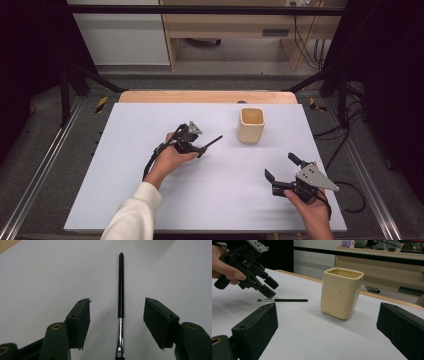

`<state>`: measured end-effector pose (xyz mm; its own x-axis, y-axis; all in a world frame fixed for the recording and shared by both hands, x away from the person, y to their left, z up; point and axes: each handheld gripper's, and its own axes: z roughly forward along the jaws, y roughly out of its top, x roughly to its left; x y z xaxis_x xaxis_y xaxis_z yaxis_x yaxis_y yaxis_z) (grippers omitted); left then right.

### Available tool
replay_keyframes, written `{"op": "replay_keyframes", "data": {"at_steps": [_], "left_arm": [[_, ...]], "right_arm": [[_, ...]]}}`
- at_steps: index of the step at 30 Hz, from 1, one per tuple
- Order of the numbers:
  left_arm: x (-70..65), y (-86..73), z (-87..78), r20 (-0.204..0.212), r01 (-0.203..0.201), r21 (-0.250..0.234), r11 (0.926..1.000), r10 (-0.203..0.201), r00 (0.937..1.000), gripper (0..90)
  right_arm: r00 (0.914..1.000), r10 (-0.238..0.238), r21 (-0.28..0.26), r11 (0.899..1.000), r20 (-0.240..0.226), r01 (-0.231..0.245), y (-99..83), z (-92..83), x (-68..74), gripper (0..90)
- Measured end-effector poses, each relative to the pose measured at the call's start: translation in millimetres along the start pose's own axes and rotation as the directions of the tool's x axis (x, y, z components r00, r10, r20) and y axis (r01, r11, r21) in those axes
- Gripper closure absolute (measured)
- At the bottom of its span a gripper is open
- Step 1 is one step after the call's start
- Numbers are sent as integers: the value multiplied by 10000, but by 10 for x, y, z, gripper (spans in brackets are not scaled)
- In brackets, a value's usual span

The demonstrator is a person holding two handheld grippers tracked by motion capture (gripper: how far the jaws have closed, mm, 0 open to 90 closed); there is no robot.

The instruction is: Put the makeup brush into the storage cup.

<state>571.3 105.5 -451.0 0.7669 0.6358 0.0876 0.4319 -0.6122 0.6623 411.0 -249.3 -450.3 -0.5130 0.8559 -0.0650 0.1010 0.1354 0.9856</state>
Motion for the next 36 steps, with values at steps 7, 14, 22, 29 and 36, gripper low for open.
{"op": "replay_keyframes", "data": {"at_steps": [7,14,22,29,36], "left_arm": [[-13,-19,10,49,62,107,9999,-63,10000,456],[-5,-41,49,115,100,260,9996,-103,9999,501],[8,-55,78,64,303,297,9991,-305,9995,549],[-5,-66,117,222,249,428,9988,-259,9994,619],[0,-67,152,200,410,402,9983,-419,9989,698]], "right_arm": [[10000,27,26,10000,-14,-26,-2,2,2,37],[10000,48,35,10000,-34,-48,-5,2,6,38],[10000,-20,70,10000,-96,21,-2,4,11,47],[9999,57,110,9999,-84,-56,-7,2,3,46],[9999,75,97,9999,-76,-74,-7,0,3,47]]}}
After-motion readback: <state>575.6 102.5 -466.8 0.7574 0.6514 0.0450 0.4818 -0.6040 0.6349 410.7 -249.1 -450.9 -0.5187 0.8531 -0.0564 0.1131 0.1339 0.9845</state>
